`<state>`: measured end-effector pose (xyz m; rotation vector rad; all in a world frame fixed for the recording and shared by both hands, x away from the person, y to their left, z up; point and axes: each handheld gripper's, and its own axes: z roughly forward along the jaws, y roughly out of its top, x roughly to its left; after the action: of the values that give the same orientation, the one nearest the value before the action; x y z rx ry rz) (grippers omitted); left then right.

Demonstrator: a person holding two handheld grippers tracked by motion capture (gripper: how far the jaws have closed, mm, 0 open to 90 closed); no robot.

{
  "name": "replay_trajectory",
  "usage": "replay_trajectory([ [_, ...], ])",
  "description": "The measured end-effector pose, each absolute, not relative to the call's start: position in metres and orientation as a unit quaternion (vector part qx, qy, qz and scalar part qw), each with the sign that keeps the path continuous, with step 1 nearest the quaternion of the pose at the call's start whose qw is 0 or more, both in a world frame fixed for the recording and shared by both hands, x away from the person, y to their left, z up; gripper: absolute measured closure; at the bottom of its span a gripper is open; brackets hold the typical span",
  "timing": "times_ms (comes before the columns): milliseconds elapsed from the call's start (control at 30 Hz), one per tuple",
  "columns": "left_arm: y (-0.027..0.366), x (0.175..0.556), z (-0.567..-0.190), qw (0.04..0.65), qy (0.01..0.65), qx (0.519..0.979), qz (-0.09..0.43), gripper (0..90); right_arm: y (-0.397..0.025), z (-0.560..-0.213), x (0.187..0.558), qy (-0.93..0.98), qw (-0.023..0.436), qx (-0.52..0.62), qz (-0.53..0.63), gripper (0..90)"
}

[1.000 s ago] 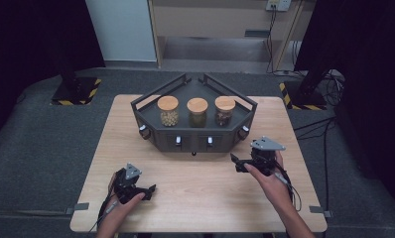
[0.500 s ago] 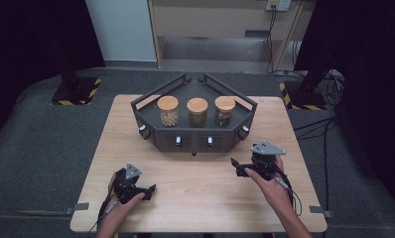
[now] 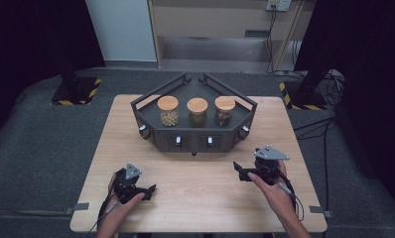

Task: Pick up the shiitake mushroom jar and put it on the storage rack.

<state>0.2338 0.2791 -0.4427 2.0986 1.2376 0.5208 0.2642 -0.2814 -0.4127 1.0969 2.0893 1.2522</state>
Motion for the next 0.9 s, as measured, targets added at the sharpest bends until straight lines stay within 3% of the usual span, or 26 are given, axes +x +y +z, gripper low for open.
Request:
replay_trajectory([
  [900,0.279,0.234,-0.443,0.319,0.471,0.798,0.198,0.0,-0.288,-0.425,0.251,0.763,0.222,0.400,0.457,2.6],
])
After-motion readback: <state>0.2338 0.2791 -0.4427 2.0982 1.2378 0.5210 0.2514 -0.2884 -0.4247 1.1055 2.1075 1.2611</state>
